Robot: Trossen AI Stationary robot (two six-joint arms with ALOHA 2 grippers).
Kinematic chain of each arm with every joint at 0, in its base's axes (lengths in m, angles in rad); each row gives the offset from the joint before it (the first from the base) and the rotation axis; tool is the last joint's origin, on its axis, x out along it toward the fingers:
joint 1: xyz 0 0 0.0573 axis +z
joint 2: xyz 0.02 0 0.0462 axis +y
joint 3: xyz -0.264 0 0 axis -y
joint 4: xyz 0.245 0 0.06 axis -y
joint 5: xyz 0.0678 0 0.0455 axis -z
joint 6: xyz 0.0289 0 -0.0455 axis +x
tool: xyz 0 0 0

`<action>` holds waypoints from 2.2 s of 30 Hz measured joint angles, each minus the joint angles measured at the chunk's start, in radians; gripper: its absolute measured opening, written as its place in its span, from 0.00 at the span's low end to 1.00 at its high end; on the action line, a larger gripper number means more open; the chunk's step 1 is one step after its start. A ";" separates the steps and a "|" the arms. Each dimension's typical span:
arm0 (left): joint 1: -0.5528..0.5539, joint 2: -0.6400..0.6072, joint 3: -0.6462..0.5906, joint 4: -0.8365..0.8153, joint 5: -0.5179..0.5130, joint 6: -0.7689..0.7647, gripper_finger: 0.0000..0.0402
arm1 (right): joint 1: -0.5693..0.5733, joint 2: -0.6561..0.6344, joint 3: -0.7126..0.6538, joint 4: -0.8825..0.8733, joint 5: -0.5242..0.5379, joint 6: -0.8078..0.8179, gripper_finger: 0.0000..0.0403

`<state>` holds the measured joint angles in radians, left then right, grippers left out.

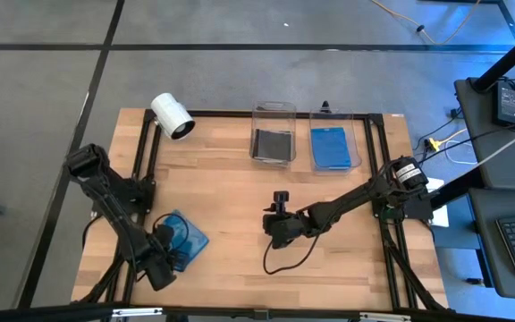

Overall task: Pick & place jewel cases by type
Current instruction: Put the blue CD case into the right transparent bin

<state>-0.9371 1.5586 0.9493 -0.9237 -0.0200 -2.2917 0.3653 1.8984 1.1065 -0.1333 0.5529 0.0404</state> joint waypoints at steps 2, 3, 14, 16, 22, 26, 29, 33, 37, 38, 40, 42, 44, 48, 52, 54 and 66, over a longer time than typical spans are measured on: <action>-0.014 0.003 0.000 -0.002 -0.008 -0.002 0.47 | 0.000 0.000 0.000 0.000 0.000 0.003 0.43; -0.018 0.004 0.000 -0.003 -0.009 -0.002 0.47 | 0.001 0.000 0.000 0.000 0.000 0.003 0.43; -0.028 0.004 -0.135 0.049 -0.045 -0.001 0.47 | 0.002 0.000 0.000 0.006 -0.004 0.003 0.43; -0.028 -0.003 -0.174 0.099 -0.044 0.002 0.48 | 0.002 0.000 0.000 0.008 -0.004 0.002 0.43; -0.024 -0.004 -0.193 0.088 -0.055 0.075 0.47 | 0.002 0.000 0.000 0.011 -0.005 -0.005 0.43; 0.007 -0.001 -0.195 0.062 -0.092 0.217 0.48 | 0.002 0.000 0.000 0.021 -0.005 -0.032 0.43; 0.053 0.001 -0.199 0.054 -0.157 0.346 0.48 | 0.002 0.000 0.001 0.050 -0.005 -0.054 0.43; 0.133 0.003 -0.202 0.063 -0.220 0.531 0.47 | 0.002 0.000 0.001 0.092 -0.008 -0.078 0.43; 0.239 0.004 -0.202 0.115 -0.248 0.780 0.47 | 0.002 0.000 0.001 0.104 -0.058 -0.076 0.43; 0.268 0.004 -0.202 0.136 -0.252 0.848 0.47 | 0.002 0.000 0.001 0.108 -0.072 -0.073 0.43; 0.327 0.004 -0.202 0.194 -0.270 0.977 0.47 | 0.002 0.000 0.001 0.114 -0.095 -0.071 0.43; 0.384 0.004 -0.202 0.262 -0.288 1.115 0.47 | 0.002 0.000 0.001 0.118 -0.111 -0.067 0.43; 0.438 0.004 -0.203 0.336 -0.289 1.249 0.47 | 0.001 0.000 0.001 0.121 -0.112 -0.047 0.43; 0.524 0.007 -0.204 0.491 -0.282 1.471 0.47 | -0.004 0.000 0.001 0.119 -0.113 -0.042 0.43; 0.583 0.017 -0.206 0.604 -0.258 1.615 0.47 | -0.012 0.000 0.001 0.119 -0.136 -0.018 0.43; 0.603 0.021 -0.205 0.619 -0.219 1.668 0.47 | -0.020 0.000 0.001 0.117 -0.170 0.001 0.43; 0.626 -0.100 -0.203 0.618 -0.151 1.464 0.47 | -0.060 0.000 0.001 0.089 -0.277 0.135 0.43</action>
<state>-0.3108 1.4586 0.7464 -0.3061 -0.1707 -0.8282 0.3057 1.8984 1.1072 -0.0446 0.2763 0.1757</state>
